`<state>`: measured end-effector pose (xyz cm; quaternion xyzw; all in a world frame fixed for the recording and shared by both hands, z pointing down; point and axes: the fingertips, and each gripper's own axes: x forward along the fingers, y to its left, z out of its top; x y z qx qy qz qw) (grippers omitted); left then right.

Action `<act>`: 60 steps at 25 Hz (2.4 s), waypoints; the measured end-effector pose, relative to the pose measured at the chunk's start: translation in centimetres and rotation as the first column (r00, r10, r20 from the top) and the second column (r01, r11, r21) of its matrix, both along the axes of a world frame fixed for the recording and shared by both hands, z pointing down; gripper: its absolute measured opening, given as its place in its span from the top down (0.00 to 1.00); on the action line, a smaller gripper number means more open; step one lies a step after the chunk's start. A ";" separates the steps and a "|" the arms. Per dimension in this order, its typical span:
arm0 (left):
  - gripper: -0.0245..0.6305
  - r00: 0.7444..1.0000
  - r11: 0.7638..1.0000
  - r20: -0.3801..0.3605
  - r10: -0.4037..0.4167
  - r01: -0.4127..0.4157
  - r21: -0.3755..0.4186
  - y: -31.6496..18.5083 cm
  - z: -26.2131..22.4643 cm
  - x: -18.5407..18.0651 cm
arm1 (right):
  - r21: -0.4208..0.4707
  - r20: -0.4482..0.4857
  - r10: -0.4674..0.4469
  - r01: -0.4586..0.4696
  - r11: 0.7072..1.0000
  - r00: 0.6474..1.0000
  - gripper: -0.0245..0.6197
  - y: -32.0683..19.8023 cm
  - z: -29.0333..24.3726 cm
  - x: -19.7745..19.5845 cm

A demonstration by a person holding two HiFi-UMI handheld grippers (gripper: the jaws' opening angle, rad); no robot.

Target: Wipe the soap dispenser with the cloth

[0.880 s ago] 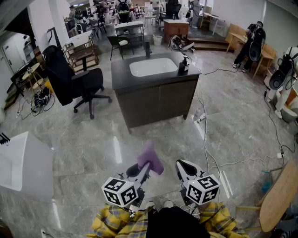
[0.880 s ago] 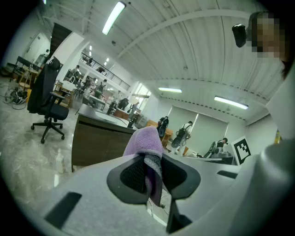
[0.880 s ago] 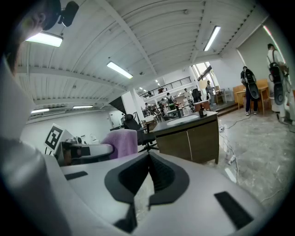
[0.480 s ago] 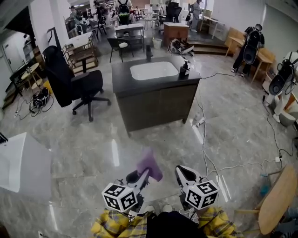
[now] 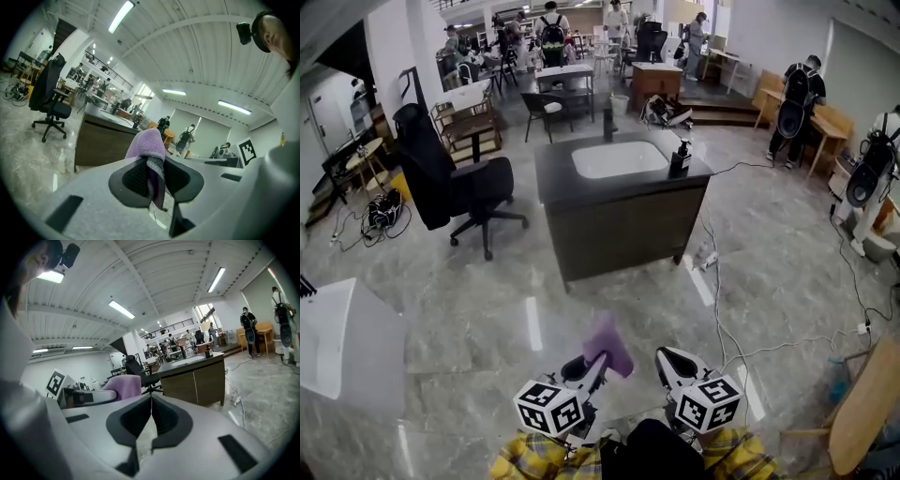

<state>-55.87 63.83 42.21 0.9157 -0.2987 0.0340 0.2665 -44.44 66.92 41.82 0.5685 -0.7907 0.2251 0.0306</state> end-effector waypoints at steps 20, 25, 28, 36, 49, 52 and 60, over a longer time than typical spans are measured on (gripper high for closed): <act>0.86 0.999 0.999 0.012 0.030 -0.030 -0.021 -10.1 0.5 7.9 | -0.017 -0.001 -0.008 0.007 1.000 1.000 0.95 -10.6 0.9 7.0; 0.86 1.000 1.000 0.020 0.016 -0.016 -0.016 -13.9 0.3 11.5 | -0.014 0.003 -0.026 0.026 1.000 1.000 0.95 -14.8 0.7 10.6; 0.86 1.000 1.000 0.021 0.008 -0.007 -0.014 -15.9 0.2 13.4 | -0.008 0.010 -0.033 0.033 0.999 0.999 0.95 -16.9 0.6 12.7; 0.86 1.000 1.000 0.006 -0.014 0.014 0.007 -21.1 0.0 19.5 | 0.015 -0.027 -0.068 0.069 0.998 0.997 0.95 -21.8 0.5 18.9; 0.86 1.000 1.000 0.016 -0.002 0.002 -0.009 -23.6 0.4 26.0 | 0.000 -0.009 -0.086 0.086 0.996 0.996 0.95 -24.7 1.6 24.7; 0.86 1.000 1.000 0.027 -0.002 0.003 -0.012 -24.5 0.7 26.8 | -0.013 0.004 -0.075 0.075 0.997 0.997 0.95 -25.1 2.2 25.7; 0.86 0.998 0.998 0.031 0.059 -0.059 -0.012 -28.1 1.3 31.2 | -0.030 0.001 0.017 -0.017 0.999 1.000 0.95 -26.8 2.9 30.5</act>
